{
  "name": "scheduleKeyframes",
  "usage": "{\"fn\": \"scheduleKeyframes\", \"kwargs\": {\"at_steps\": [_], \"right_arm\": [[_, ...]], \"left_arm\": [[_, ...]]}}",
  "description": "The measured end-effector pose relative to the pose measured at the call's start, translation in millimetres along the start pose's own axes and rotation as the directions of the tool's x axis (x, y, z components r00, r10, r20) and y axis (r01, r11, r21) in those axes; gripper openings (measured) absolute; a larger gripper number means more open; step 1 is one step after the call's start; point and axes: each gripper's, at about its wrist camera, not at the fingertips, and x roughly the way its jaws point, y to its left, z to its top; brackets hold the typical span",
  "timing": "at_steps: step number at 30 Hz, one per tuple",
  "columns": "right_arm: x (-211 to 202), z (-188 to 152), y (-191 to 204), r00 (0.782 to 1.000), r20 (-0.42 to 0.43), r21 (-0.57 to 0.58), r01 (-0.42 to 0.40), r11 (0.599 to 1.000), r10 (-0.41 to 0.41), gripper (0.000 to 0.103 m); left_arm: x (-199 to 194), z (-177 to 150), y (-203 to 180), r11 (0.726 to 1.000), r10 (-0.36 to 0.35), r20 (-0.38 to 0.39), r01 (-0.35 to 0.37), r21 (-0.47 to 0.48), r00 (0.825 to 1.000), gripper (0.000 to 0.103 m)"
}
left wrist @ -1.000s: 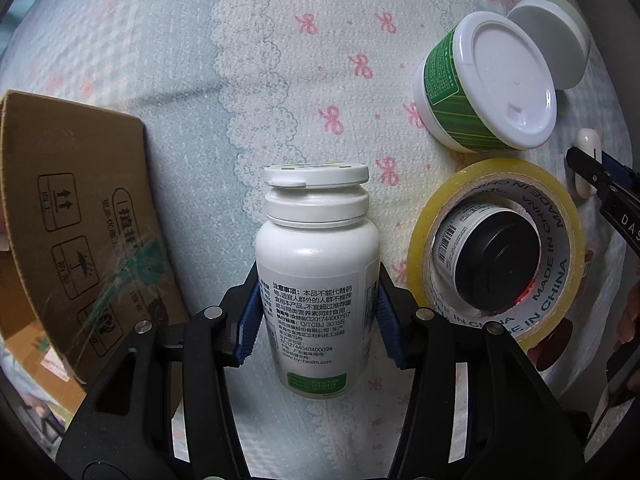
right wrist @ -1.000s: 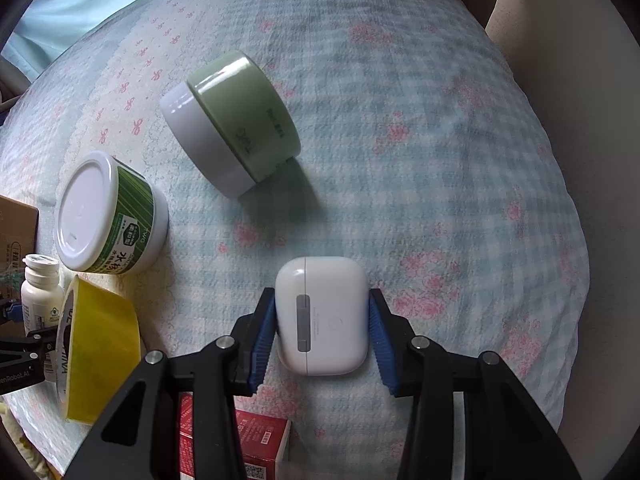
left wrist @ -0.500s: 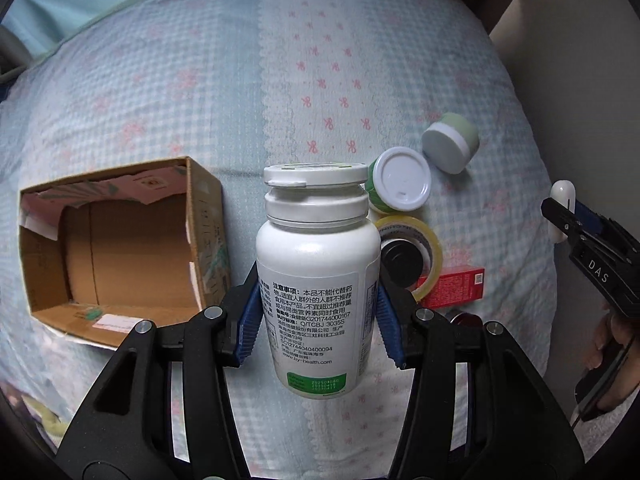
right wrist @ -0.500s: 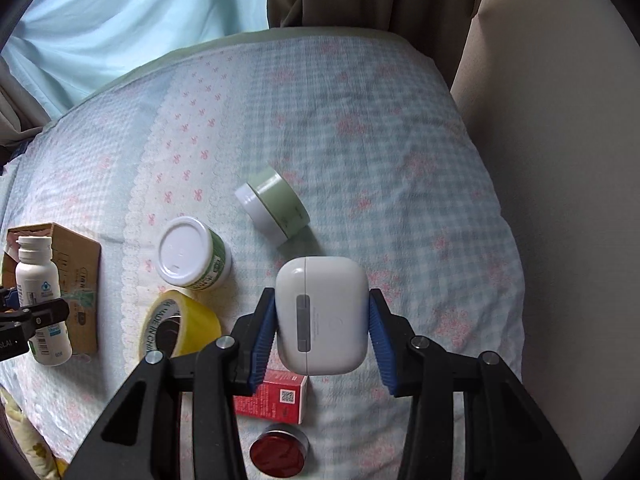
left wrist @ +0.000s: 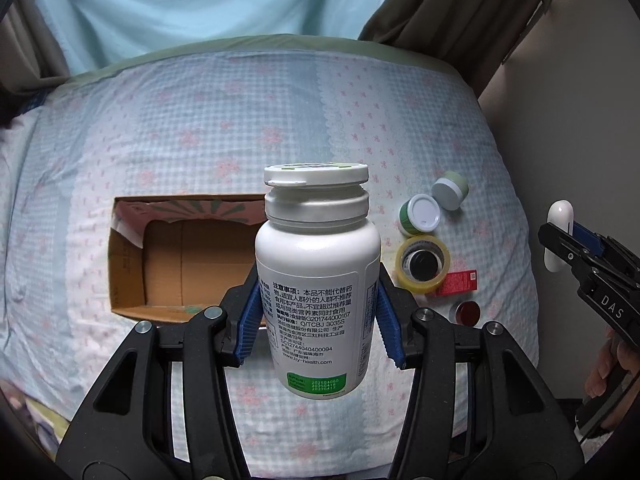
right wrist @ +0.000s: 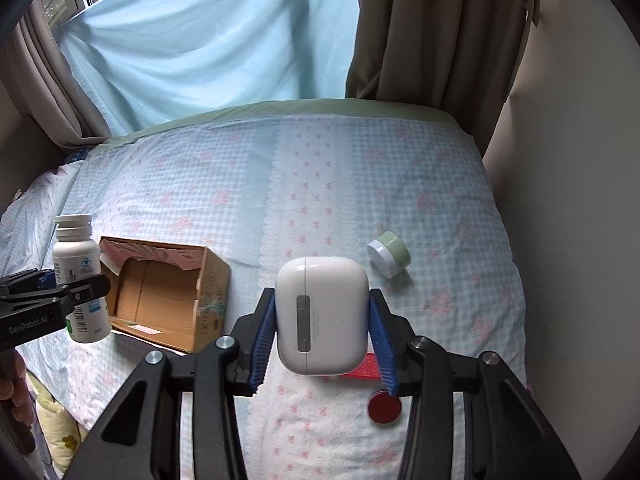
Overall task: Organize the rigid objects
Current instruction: 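Carry the pill bottle and earbud case into the cardboard box and release both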
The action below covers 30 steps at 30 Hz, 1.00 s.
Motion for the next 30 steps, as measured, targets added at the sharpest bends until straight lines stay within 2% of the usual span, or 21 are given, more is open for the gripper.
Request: {"fn": "scheduleKeyframes", "kwargs": {"at_steps": [7, 15, 20, 25, 30], "right_arm": [[14, 6, 90, 0.994, -0.034, 0.111, -0.098, 0.989, 0.103, 0.041], [81, 5, 177, 0.974, -0.123, 0.13, -0.174, 0.976, 0.19, 0.041], [137, 8, 209, 0.962, -0.184, 0.07, -0.193, 0.979, 0.203, 0.041], [195, 1, 221, 0.95, -0.264, 0.001, -0.172, 0.985, 0.166, 0.041], [250, -15, 233, 0.934, -0.333, -0.111, -0.174, 0.978, 0.129, 0.041]], "left_arm": [[14, -8, 102, 0.998, 0.026, -0.083, -0.022, 0.052, 0.996, 0.046], [70, -11, 189, 0.997, 0.057, -0.204, -0.047, 0.057, 0.977, 0.047], [117, -6, 211, 0.997, 0.063, -0.27, -0.05, 0.055, 0.961, 0.047], [170, 1, 223, 0.996, 0.077, -0.327, -0.058, 0.068, 0.942, 0.047], [222, -2, 228, 0.996, 0.083, -0.395, -0.061, 0.066, 0.915, 0.046]]}}
